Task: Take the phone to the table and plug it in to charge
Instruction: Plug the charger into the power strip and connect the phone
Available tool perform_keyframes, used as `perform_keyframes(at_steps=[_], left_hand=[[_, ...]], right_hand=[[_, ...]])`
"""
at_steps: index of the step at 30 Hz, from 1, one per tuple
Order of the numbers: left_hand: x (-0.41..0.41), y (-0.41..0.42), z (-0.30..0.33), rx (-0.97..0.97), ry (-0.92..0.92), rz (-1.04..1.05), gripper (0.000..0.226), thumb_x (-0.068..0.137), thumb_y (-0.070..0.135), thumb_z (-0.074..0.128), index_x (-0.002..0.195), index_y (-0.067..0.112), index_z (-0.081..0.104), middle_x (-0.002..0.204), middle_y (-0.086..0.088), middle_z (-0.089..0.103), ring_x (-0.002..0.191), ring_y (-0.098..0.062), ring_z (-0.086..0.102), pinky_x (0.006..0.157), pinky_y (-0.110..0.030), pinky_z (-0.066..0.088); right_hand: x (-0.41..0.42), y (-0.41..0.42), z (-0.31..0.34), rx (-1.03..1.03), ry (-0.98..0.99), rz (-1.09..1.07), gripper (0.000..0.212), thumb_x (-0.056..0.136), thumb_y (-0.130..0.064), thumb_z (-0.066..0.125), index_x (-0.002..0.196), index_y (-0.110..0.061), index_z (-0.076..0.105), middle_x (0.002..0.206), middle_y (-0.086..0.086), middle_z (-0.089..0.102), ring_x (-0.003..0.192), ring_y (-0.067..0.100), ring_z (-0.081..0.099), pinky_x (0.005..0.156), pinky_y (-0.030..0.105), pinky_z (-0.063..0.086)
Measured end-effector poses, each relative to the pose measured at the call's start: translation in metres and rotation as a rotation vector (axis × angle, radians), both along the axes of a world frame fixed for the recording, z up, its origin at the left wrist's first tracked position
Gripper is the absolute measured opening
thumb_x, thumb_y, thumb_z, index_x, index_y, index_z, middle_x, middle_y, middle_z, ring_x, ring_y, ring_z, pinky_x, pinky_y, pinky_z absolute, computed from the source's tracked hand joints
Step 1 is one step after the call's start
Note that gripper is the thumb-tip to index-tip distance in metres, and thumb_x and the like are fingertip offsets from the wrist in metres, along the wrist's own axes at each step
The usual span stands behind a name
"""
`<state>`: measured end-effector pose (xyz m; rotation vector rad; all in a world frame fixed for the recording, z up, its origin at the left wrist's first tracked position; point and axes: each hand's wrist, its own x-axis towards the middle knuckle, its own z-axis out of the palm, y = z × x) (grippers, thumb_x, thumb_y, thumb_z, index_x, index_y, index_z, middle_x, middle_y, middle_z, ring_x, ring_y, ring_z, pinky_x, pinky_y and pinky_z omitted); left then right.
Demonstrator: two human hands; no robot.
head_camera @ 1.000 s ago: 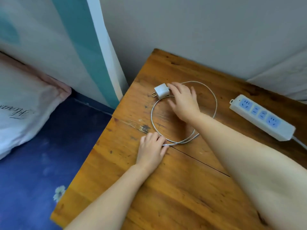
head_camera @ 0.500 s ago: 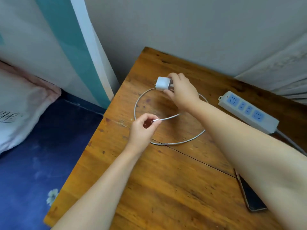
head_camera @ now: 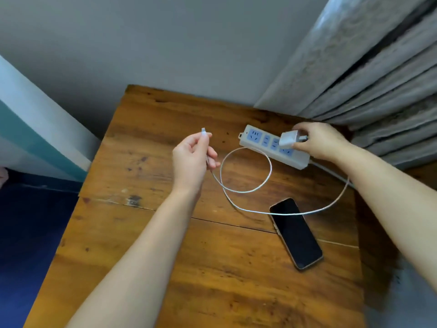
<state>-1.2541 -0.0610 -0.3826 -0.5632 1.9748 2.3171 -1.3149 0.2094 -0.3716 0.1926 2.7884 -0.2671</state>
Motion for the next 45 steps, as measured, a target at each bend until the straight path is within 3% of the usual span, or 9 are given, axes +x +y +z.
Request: perform_keyframes(at_steps=[11, 17, 23, 28, 31, 33, 38, 41, 45], left_hand=[[0.019, 0.022, -0.021, -0.118, -0.099, -0.187, 0.017, 0.095, 0.019, 0.051, 0.103, 0.009, 0.062, 0.069, -0.002, 0.065, 0.048, -0.010, 0.060, 0.061, -0.031, 0.057], [0.026, 0.019, -0.026, -0.037, -0.146, -0.253, 0.011, 0.092, 0.015, 0.055, 0.094, 0.013, 0.065, 0.079, 0.000, 0.073, 0.073, -0.011, 0.069, 0.073, -0.026, 0.058], [0.030, 0.016, -0.024, 0.014, -0.212, -0.299, 0.011, 0.090, 0.009, 0.057, 0.098, 0.003, 0.061, 0.086, -0.012, 0.074, 0.073, -0.019, 0.072, 0.074, -0.024, 0.058], [0.042, 0.022, -0.014, -0.139, -0.176, -0.329, 0.003, 0.086, 0.015, 0.064, 0.083, 0.014, 0.067, 0.070, 0.004, 0.062, 0.063, -0.009, 0.055, 0.068, -0.026, 0.049], [0.053, 0.024, -0.009, -0.109, -0.185, -0.268, 0.011, 0.087, 0.014, 0.063, 0.076, 0.016, 0.065, 0.067, 0.002, 0.058, 0.056, -0.008, 0.050, 0.065, -0.026, 0.047], [0.060, 0.031, -0.006, -0.042, -0.193, -0.239, 0.012, 0.088, 0.010, 0.061, 0.077, 0.013, 0.063, 0.068, -0.002, 0.060, 0.052, -0.005, 0.053, 0.062, -0.024, 0.046], [0.085, 0.070, -0.001, -0.017, -0.159, -0.423, 0.009, 0.089, 0.013, 0.060, 0.081, 0.017, 0.064, 0.074, 0.001, 0.066, 0.066, -0.005, 0.062, 0.066, -0.021, 0.050], [0.103, 0.088, -0.007, -0.020, -0.164, -0.502, 0.006, 0.088, 0.018, 0.061, 0.085, 0.019, 0.067, 0.082, 0.001, 0.067, 0.078, -0.011, 0.063, 0.071, -0.026, 0.053], [0.127, 0.105, -0.025, -0.088, -0.408, -0.549, 0.016, 0.092, 0.021, 0.054, 0.082, 0.013, 0.064, 0.075, -0.003, 0.068, 0.068, -0.015, 0.064, 0.064, -0.024, 0.055]], right_hand=[[-0.028, -0.025, 0.007, 0.294, -0.150, 0.317, 0.033, 0.082, -0.032, 0.066, 0.109, -0.012, 0.063, 0.094, 0.009, 0.065, 0.079, 0.027, 0.059, 0.057, 0.032, 0.046], [-0.038, -0.055, 0.003, 0.386, -0.220, 0.392, 0.028, 0.080, -0.027, 0.070, 0.094, -0.004, 0.063, 0.066, 0.004, 0.051, 0.057, 0.019, 0.050, 0.048, 0.030, 0.038], [-0.031, -0.060, -0.002, 0.474, -0.263, 0.398, 0.023, 0.085, -0.023, 0.066, 0.096, -0.004, 0.061, 0.065, 0.004, 0.049, 0.057, 0.019, 0.048, 0.055, 0.033, 0.042], [-0.022, -0.075, 0.006, 0.565, -0.256, 0.442, 0.024, 0.091, -0.013, 0.054, 0.114, -0.006, 0.056, 0.086, 0.009, 0.054, 0.085, 0.028, 0.055, 0.074, 0.041, 0.046], [0.015, -0.070, 0.012, 0.394, -0.001, 0.335, 0.038, 0.091, -0.020, 0.053, 0.128, -0.011, 0.051, 0.132, 0.017, 0.049, 0.122, 0.036, 0.042, 0.104, 0.054, 0.028], [0.057, -0.068, 0.017, 0.086, 0.293, 0.291, 0.034, 0.092, -0.018, 0.051, 0.125, -0.011, 0.056, 0.135, 0.014, 0.052, 0.127, 0.032, 0.041, 0.106, 0.051, 0.028], [0.157, -0.056, 0.027, -0.621, 0.051, 0.127, 0.028, 0.095, -0.022, 0.050, 0.120, -0.018, 0.061, 0.087, -0.011, 0.066, 0.062, -0.003, 0.059, 0.062, 0.008, 0.046], [0.176, -0.033, 0.013, -0.613, 0.023, 0.013, 0.020, 0.095, -0.023, 0.051, 0.107, -0.024, 0.066, 0.067, -0.007, 0.067, 0.053, 0.002, 0.060, 0.055, 0.010, 0.047], [0.185, 0.002, -0.013, -0.207, -0.062, 0.132, 0.021, 0.095, -0.023, 0.048, 0.104, -0.018, 0.066, 0.090, 0.000, 0.066, 0.077, 0.017, 0.062, 0.069, 0.030, 0.052]])
